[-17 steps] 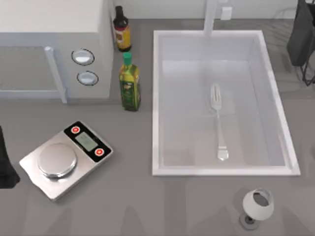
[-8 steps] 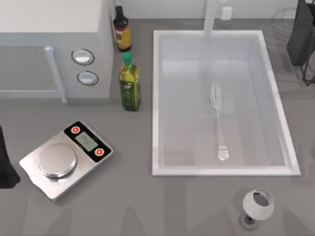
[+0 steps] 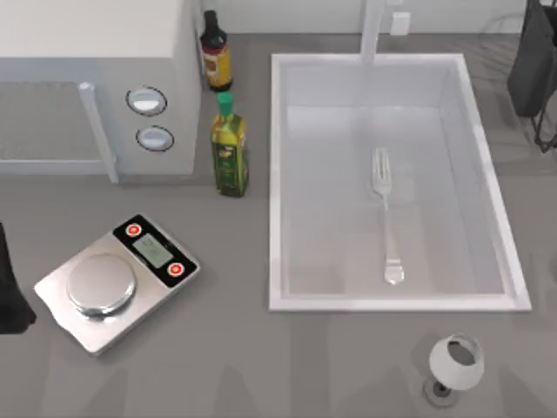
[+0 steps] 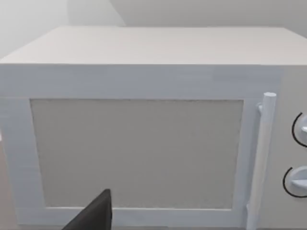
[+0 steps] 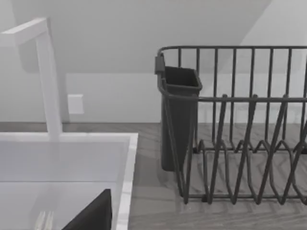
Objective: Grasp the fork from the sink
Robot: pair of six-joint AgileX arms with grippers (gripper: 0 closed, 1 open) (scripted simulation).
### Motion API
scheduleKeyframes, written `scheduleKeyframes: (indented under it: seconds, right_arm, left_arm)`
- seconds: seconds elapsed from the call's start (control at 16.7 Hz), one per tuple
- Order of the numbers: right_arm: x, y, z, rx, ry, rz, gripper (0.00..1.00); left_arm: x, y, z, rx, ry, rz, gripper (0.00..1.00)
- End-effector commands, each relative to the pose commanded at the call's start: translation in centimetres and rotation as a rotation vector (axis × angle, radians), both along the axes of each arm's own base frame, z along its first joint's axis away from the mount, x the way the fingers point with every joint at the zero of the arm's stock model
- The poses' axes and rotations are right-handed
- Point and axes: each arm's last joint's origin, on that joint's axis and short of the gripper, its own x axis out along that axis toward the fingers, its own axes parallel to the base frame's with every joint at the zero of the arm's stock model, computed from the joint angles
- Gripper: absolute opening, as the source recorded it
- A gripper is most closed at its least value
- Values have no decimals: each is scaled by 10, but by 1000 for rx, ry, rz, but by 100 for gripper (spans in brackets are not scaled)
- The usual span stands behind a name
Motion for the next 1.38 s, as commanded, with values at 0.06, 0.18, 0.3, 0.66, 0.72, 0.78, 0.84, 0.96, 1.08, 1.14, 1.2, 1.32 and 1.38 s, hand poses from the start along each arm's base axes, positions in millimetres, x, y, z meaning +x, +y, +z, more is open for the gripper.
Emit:
scheduleKeyframes:
  seconds: [0.06,0.18,0.3,0.66,0.72,0.78,0.84,0.96,1.08,1.14,1.2,1.32,1.38]
  right_arm:
    - [0,0,0,0,0,0,100]
    - [0,0,0,0,0,0,100]
    - [0,0,2,1,5,1,100]
    - [9,4,52,29,151,29,100]
    - [14,5,66,36,192,36,100]
    - [20,7,80,43,239,43,100]
    - [29,9,95,50,288,51,100]
    - [53,15,124,65,396,66,100]
    - [85,24,149,77,515,78,100]
    - [103,29,159,82,577,84,100]
    - [123,35,168,87,640,88,100]
    - [166,50,177,92,768,93,100]
    - [188,59,178,93,833,94,100]
  left_arm:
    - [0,0,0,0,0,0,100]
    - [0,0,0,0,0,0,100]
    - [0,0,0,0,0,0,100]
    - [0,0,0,0,0,0,100]
    - [0,0,0,0,0,0,100]
    - [0,0,0,0,0,0,100]
    - [0,0,0,0,0,0,100]
    - [0,0,0,0,0,0,100]
    - [0,0,0,0,0,0,100]
    - [0,0,0,0,0,0,100]
    - [0,0,0,0,0,0,100]
    - [0,0,0,0,0,0,100]
    - [0,0,0,0,0,0,100]
